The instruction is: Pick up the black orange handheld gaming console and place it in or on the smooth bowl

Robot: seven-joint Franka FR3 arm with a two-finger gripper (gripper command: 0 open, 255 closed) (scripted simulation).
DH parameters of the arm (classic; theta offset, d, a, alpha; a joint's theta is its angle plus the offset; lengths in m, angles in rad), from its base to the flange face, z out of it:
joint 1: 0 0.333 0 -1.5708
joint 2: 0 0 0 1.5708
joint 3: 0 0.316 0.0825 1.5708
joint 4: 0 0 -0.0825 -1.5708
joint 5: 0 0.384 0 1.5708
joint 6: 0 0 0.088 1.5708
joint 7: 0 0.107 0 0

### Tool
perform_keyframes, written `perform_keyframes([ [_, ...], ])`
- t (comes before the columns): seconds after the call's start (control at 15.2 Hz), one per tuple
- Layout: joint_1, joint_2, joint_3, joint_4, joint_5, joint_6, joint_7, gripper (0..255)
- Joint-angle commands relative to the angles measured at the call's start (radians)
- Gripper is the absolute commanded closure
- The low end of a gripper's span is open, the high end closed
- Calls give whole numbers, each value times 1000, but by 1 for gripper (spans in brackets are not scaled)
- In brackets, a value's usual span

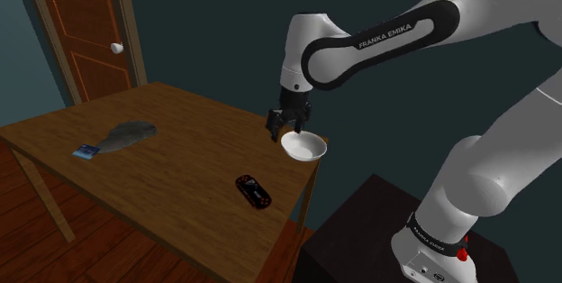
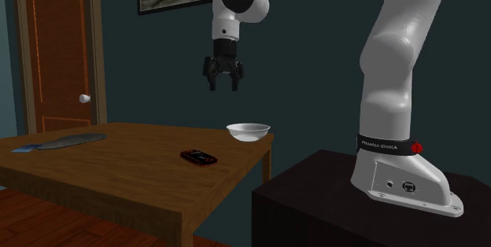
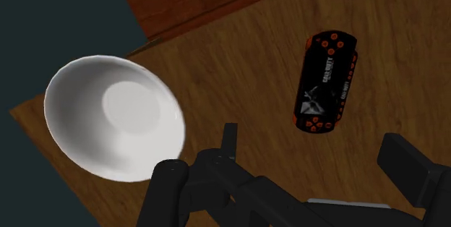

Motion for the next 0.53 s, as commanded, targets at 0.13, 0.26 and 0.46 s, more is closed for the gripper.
perform_keyframes([
  [0.13, 9, 144, 52, 46, -39, 101, 79, 0],
  [0.26, 14, 220, 72, 77, -72, 144, 121, 0],
  [0.46, 28, 336, 91, 133, -134, 199, 191, 0],
])
